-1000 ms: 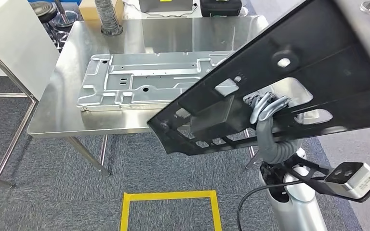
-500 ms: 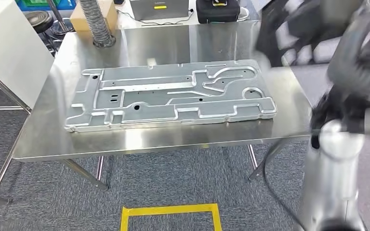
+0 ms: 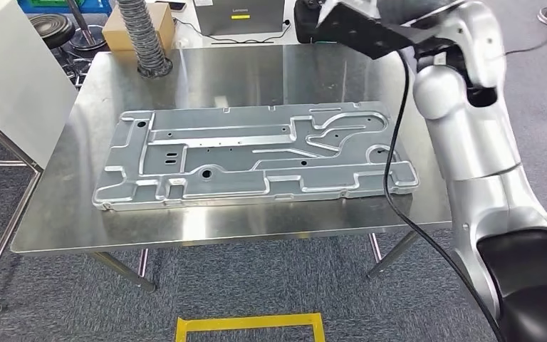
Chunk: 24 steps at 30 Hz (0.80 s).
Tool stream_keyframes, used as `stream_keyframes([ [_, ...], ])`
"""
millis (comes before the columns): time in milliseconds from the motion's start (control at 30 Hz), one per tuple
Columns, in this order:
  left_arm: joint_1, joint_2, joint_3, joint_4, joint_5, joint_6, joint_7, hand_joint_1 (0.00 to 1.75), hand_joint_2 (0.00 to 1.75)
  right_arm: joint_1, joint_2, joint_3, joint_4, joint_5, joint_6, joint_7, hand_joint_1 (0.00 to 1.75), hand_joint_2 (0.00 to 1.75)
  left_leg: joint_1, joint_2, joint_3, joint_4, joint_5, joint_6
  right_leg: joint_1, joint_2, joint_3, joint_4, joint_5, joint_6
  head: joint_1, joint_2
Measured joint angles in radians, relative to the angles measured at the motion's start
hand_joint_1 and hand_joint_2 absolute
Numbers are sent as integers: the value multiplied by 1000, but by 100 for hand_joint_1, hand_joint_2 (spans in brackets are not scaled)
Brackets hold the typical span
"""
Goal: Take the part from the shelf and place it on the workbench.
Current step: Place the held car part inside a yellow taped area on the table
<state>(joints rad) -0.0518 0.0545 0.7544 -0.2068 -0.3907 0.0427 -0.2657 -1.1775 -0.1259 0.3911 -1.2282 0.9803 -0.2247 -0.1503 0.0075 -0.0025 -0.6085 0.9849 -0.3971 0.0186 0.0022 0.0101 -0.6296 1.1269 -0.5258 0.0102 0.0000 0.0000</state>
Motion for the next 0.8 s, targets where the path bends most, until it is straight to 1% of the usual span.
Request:
stream_keyframes([
  [33, -3, 0, 1, 0, -3, -4, -1, 0, 175, -9, 16, 31, 61, 10, 9, 0, 175, 175, 0, 0, 2, 0, -2, 2, -4, 0, -40, 71, -26, 4, 1, 0],
  [67, -5, -1, 2, 0, -6, -7, -2, 0, 175, -12, 33, 61, 123, 17, 15, -1, 175, 175, 1, -1, 4, 0, -5, 2, -8, -1, -78, 134, -41, 8, 1, 0],
  [100, -6, -2, 3, 0, -10, -10, -4, 0, 175, -12, 51, 91, 184, 23, 22, -2, 175, 175, 2, -2, 6, 2, -8, 2, -12, -2, -104, 168, -39, 11, 1, 0],
  [133, -6, -2, 4, 0, -14, -12, -5, 0, 175, -12, 70, 118, 241, 30, 33, -3, 175, 175, 3, -4, 8, 4, -12, 0, -16, -3, -112, 162, -17, 14, 1, 0],
  [167, -6, -3, 4, 0, -18, -14, -6, 0, 175, -11, 88, 143, 294, 37, 42, -3, 175, 175, 4, -7, 11, 7, -17, -3, -19, -4, -99, 116, 21, 16, 1, 0],
  [200, -6, -4, 4, 0, -22, -17, -8, 0, 175, -10, 106, 165, 341, 43, 48, -4, 175, 175, 5, -10, 13, 11, -23, -7, -21, -6, -74, 44, 67, 15, 2, 0],
  [233, -6, -5, 4, 0, -25, -19, -10, 0, 175, -8, 124, 184, 388, 50, 52, -5, 175, 175, 4, -13, 13, 16, -29, -13, -21, -6, -47, -22, 99, 13, 1, 0],
  [267, -6, -6, 5, 0, -28, -20, -12, 0, 175, -4, 146, 204, 434, 56, 51, -7, 175, 175, 4, -14, 12, 20, -33, -18, -19, -6, -28, -73, 119, 10, 1, 0],
  [300, -6, -7, 6, 0, -30, -21, -17, 0, 175, 4, 167, 222, 481, 62, 50, -10, 175, 175, 3, -15, 11, 22, -36, -24, -16, -6, -17, -100, 124, 6, 0, 0],
  [333, -6, -8, 9, 0, -32, -22, -22, 0, 175, 14, 189, 240, 526, 66, 49, -11, 175, 175, 4, -15, 10, 21, -37, -30, -12, -5, -15, -106, 119, 2, 0, 0],
  [400, -6, -10, 14, 0, -36, -25, -37, 0, 175, 41, 228, 270, 597, 74, 50, -8, 175, 175, 6, -14, 12, 21, -43, -42, -13, -4, -10, -115, 118, -9, 1, 0],
  [433, -6, -12, 17, 0, -37, -27, -46, 0, 175, 51, 246, 281, 625, 77, 51, -3, 175, 175, 7, -12, 8, 34, -53, -48, -15, -4, -6, -119, 118, -16, -1, 0],
  [467, -6, -12, 19, 0, -39, -29, -55, 0, 175, 58, 264, 291, 650, 81, 52, 3, 175, 175, 8, -10, -6, 67, -73, -53, -18, -4, -1, -123, 118, -21, -3, 0],
  [500, -6, -13, 21, 0, -39, -33, -63, 0, 175, 64, 279, 301, 675, 85, 52, 10, 175, 175, 10, -7, -33, 123, -101, -57, -18, -4, 4, -126, 116, -26, -4, 0],
  [533, -6, -13, 22, 0, -40, -37, -71, 0, 175, 68, 292, 309, 697, 88, 52, 17, 175, 175, 10, -6, -68, 195, -131, -61, -18, -5, 7, -126, 114, -29, -6, 0],
  [567, -5, -13, 23, 0, -41, -41, -77, 0, 175, 74, 301, 317, 717, 92, 51, 23, 175, 175, 12, -5, -105, 264, -154, -64, -17, -5, 10, -126, 112, -31, -6, 0],
  [600, -3, -13, 24, 0, -43, -44, -81, 0, 175, 82, 308, 323, 734, 95, 50, 29, 175, 175, 13, -5, -131, 309, -161, -66, -16, -5, 13, -126, 110, -31, -6, 0],
  [633, -1, -14, 25, 0, -45, -47, -86, 0, 175, 89, 312, 327, 748, 97, 49, 34, 175, 175, 14, -4, -138, 313, -148, -68, -16, -6, 16, -126, 108, -30, -6, 0],
  [667, 1, -14, 26, 0, -47, -49, -90, 0, 175, 94, 314, 331, 761, 98, 49, 37, 175, 175, 16, -4, -125, 276, -117, -68, -16, -5, 19, -125, 105, -28, -6, 0],
  [700, 2, -13, 27, 0, -50, -52, -94, 0, 175, 97, 315, 334, 772, 99, 48, 38, 175, 175, 18, -3, -95, 205, -76, -68, -17, -5, 22, -123, 101, -25, -6, 0],
  [733, 2, -13, 28, 0, -52, -55, -98, 0, 175, 98, 315, 335, 781, 99, 47, 39, 175, 175, 19, -3, -61, 132, -44, -68, -15, -4, 24, -121, 98, -20, -6, 0],
  [767, 2, -13, 30, 0, -55, -58, -101, 0, 175, 98, 315, 336, 789, 99, 45, 39, 175, 175, 19, -3, -34, 74, -24, -63, -13, -3, 25, -118, 95, -15, -6, 0],
  [800, 1, -13, 32, 0, -57, -60, -104, 0, 175, 99, 315, 336, 796, 99, 43, 37, 175, 175, 18, -4, -18, 40, -16, -59, -11, -3, 24, -117, 93, -10, -6, 0],
])
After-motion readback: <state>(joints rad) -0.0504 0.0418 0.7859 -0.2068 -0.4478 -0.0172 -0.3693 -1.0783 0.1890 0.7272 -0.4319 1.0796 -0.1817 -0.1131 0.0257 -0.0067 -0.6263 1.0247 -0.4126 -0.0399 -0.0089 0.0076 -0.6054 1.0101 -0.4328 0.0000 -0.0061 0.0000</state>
